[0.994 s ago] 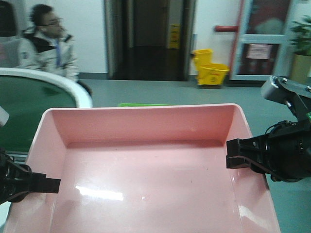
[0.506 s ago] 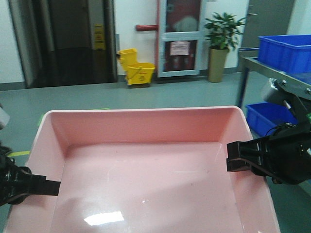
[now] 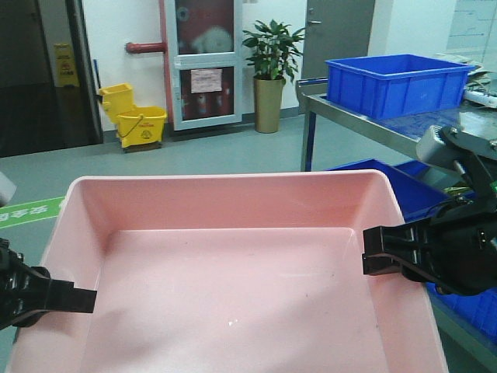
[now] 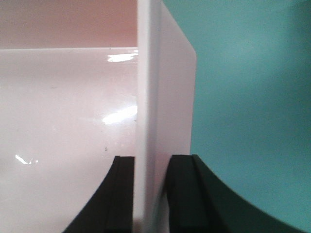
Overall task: Grab pink bin and stack on right shelf
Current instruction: 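Hold the pink bin with both grippers while the base turns and drives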
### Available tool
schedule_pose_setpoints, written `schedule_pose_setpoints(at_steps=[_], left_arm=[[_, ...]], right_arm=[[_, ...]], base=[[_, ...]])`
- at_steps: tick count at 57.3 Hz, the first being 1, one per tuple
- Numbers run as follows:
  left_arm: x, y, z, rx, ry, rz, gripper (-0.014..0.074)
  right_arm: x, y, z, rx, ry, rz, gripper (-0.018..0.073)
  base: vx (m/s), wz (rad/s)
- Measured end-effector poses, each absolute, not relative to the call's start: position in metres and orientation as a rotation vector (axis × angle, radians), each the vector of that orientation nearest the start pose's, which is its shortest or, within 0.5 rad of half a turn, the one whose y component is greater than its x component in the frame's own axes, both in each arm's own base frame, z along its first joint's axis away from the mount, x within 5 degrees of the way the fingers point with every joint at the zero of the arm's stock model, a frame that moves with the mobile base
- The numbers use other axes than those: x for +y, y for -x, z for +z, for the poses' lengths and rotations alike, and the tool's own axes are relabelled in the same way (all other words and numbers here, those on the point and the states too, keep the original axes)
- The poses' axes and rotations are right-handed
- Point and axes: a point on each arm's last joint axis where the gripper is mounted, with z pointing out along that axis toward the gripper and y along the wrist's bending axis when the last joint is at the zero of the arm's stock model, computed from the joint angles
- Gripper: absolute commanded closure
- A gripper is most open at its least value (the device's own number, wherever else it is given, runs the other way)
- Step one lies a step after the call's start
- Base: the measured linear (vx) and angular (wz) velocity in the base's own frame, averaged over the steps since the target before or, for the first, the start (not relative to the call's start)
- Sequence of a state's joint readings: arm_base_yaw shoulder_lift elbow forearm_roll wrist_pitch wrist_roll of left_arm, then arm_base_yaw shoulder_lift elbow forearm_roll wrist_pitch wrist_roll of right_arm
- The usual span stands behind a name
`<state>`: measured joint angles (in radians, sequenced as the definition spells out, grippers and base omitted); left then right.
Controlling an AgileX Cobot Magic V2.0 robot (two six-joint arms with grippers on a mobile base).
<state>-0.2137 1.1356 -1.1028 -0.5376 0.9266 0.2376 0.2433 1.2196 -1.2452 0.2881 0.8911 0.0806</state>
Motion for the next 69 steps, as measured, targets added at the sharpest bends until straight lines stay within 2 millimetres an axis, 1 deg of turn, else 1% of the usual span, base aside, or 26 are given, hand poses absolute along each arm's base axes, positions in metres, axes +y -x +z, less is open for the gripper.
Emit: schedule_pose_setpoints(at_steps=[15, 51, 62, 69], left_arm=[[-0.0837, -0.2101, 0.3714, 2.351, -0.333, -0.653, 0.0604], [-0.0836, -0.2101, 0.3713, 2.352, -0.334, -0.650, 0.0604], [-0.0834, -0.2101, 0.3712, 2.353, -0.336, -0.646, 0.0604], [-0.0833, -0.2100, 0.3711, 2.354, -0.337, -0.645, 0.0604]], right_arm=[[0.0798, -0.2379, 0.3904, 2.362, 0.089, 0.511, 0.0568], [0.0800, -0.2378, 0.3904, 2.362, 0.088, 0.513, 0.0568], [0.0800, -0.2378, 0.3904, 2.362, 0.088, 0.515, 0.0568], [0.0809, -0.2377, 0.3902, 2.363, 0.091, 0.517, 0.0568]], base=[[0.39, -0.06], [0.45, 0.17], [0.44, -0.16], [0.44, -0.56]])
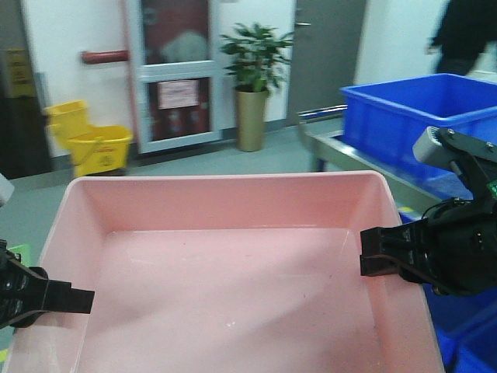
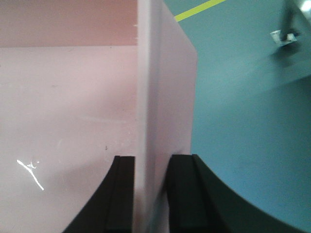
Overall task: Grab pink bin and stack on right shelf
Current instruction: 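Hold the pink bin with both grippers while the base turns and drives, then hold the pink bin steady in front of the cream bin and blue crates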
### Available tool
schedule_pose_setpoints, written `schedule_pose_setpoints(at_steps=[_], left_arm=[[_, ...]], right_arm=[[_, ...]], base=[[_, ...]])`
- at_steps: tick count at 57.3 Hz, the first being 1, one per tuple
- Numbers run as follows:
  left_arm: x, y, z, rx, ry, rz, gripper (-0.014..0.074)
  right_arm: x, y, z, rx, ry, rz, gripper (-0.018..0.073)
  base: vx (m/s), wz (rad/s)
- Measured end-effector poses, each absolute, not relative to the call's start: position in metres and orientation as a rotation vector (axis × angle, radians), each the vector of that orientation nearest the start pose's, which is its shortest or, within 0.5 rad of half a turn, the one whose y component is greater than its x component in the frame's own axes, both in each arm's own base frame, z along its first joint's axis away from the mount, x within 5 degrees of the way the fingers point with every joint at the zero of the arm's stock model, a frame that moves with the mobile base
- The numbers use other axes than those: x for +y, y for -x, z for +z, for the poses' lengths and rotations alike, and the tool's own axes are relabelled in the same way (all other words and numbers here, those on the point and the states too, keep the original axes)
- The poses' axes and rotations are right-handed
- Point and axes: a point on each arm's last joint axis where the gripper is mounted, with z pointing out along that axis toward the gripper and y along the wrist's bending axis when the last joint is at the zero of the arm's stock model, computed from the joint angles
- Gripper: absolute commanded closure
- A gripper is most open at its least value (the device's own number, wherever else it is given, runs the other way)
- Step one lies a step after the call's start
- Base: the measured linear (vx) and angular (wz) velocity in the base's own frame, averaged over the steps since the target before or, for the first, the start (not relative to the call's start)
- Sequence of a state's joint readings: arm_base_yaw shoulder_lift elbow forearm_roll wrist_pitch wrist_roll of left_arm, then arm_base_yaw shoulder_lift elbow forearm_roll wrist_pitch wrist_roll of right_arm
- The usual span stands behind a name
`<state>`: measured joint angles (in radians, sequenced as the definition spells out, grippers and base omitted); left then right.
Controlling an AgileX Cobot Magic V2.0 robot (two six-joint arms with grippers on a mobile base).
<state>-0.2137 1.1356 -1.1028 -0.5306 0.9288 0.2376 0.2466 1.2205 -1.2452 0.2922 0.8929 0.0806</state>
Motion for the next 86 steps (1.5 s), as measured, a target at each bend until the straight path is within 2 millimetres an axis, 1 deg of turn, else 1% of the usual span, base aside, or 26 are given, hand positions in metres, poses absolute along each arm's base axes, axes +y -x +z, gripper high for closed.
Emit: schedule_pose_setpoints(at_steps=[44, 66, 86], left_arm=[[-0.0835, -0.2103, 0.3710, 2.353, -0.335, -0.647, 0.0604], [-0.0835, -0.2103, 0.3710, 2.353, -0.335, -0.647, 0.0604], [-0.0835, -0.2103, 0.3710, 2.353, -0.335, -0.647, 0.0604]], right_arm=[[0.0807, -0.2379, 0.3902, 2.362, 0.092, 0.512, 0.0568], [0.0806, -0.2376, 0.3904, 2.361, 0.092, 0.513, 0.0568], [0.0806, -0.2377, 0.3904, 2.361, 0.093, 0.512, 0.0568]], base=[[0.39, -0.92], [0.30, -0.63], [0.25, -0.41]])
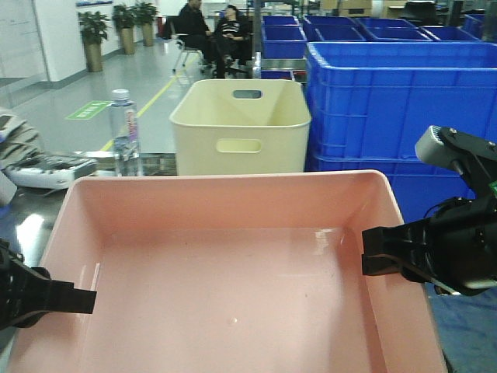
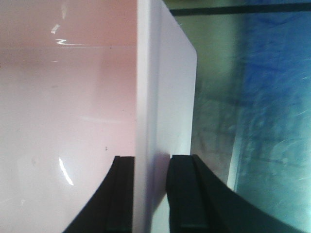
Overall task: Grab pink bin and stack on right shelf
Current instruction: 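Hold the pink bin steady in front of the cream bin and blue crates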
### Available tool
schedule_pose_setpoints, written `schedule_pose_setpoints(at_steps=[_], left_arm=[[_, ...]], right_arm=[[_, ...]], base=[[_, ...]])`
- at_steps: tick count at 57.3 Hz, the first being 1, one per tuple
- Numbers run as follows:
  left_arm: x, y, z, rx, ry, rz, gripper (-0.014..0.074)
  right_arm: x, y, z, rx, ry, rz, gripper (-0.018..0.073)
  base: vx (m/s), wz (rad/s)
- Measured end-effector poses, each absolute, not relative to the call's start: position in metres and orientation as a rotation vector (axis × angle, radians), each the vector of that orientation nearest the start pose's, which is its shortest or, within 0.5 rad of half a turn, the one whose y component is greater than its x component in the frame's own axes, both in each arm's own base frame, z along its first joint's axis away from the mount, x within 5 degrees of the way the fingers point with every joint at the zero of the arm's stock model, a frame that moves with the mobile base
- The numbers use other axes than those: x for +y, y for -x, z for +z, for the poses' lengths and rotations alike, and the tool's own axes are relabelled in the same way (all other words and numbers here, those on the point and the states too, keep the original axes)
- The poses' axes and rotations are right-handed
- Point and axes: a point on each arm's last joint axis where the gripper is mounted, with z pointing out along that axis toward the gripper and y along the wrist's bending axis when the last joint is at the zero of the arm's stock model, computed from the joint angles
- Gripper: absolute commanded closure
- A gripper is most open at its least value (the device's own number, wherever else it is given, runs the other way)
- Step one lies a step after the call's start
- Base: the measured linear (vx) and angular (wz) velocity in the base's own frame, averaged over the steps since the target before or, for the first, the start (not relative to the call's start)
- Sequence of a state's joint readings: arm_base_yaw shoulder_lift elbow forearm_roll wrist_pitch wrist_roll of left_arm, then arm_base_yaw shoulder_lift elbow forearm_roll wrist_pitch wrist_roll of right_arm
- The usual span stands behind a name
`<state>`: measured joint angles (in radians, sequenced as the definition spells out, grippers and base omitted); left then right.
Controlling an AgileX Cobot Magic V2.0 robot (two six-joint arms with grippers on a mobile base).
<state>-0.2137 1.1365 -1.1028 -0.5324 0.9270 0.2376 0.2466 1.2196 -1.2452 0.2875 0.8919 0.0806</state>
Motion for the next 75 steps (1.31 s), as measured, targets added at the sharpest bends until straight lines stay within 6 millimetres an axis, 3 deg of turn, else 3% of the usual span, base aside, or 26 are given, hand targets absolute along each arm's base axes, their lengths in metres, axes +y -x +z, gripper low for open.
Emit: schedule_pose_setpoints(at_steps=[75], left_arm=[[-0.0835, -0.2103, 0.3710, 2.353, -0.335, -0.647, 0.0604]], right_arm=[[0.0806, -0.2377, 0.3904, 2.361, 0.093, 0.512, 0.0568]], base=[[0.07, -0.03]])
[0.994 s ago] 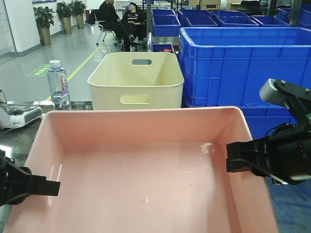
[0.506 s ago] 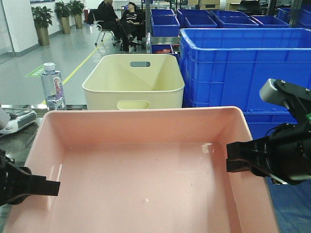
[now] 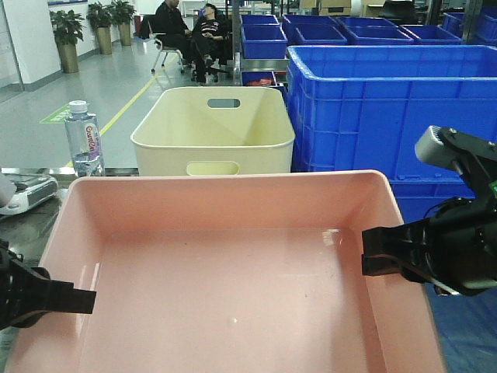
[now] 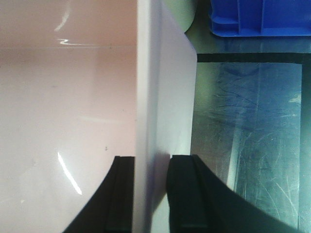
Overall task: Grab pink bin and stack on right shelf
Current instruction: 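Hold the pink bin steady in front of the cream bin and blue crates, then lower the pink bin onto the metal table and open both grippers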
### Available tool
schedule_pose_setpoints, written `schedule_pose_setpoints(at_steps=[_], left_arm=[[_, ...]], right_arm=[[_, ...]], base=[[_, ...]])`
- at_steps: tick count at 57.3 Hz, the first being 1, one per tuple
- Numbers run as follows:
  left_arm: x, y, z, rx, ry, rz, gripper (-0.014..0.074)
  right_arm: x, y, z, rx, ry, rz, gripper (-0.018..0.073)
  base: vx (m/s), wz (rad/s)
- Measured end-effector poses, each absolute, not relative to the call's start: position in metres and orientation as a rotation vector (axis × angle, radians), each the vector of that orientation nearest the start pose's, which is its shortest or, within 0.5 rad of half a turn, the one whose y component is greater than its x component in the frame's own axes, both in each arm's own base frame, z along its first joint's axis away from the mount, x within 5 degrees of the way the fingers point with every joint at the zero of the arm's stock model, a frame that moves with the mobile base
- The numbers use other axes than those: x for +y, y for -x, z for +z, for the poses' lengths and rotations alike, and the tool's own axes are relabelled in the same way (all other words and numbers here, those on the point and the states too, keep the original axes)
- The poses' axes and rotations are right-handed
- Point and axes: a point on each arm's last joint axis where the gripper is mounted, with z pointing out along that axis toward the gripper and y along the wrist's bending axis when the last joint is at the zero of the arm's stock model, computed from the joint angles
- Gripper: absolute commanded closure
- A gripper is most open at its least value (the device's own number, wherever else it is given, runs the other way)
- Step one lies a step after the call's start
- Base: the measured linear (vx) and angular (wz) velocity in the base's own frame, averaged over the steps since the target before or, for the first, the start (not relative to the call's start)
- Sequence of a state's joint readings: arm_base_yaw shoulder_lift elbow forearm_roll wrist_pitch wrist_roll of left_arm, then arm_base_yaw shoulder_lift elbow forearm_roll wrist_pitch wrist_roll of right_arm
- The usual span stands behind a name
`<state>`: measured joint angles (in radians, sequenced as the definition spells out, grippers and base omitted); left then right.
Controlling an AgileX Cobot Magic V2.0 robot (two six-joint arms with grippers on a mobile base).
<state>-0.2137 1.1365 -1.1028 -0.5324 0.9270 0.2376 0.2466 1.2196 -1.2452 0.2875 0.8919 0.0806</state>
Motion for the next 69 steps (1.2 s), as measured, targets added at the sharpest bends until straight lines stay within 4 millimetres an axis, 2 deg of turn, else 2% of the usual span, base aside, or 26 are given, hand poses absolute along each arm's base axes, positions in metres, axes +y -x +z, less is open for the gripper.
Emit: schedule_pose_setpoints(at_steps=[45, 52, 69], left_arm=[[-0.084, -0.215, 0.371, 2.330, -0.314, -0.646, 0.0604], [-0.086, -0.226, 0.361, 2.375, -0.306, -0.649, 0.0602], [-0.093, -0.260, 0.320, 2.532, -0.281, -0.651, 0.0573]], right_arm=[[0.081, -0.241, 0.387, 2.369, 0.089, 0.497, 0.0568], [0.083, -0.252, 0.376, 2.417, 0.079, 0.484, 0.0568], [0.087, -0.279, 0.343, 2.534, 0.083, 0.423, 0.0553]], base=[[0.00, 0.00], [0.00, 0.00], [0.00, 0.00]])
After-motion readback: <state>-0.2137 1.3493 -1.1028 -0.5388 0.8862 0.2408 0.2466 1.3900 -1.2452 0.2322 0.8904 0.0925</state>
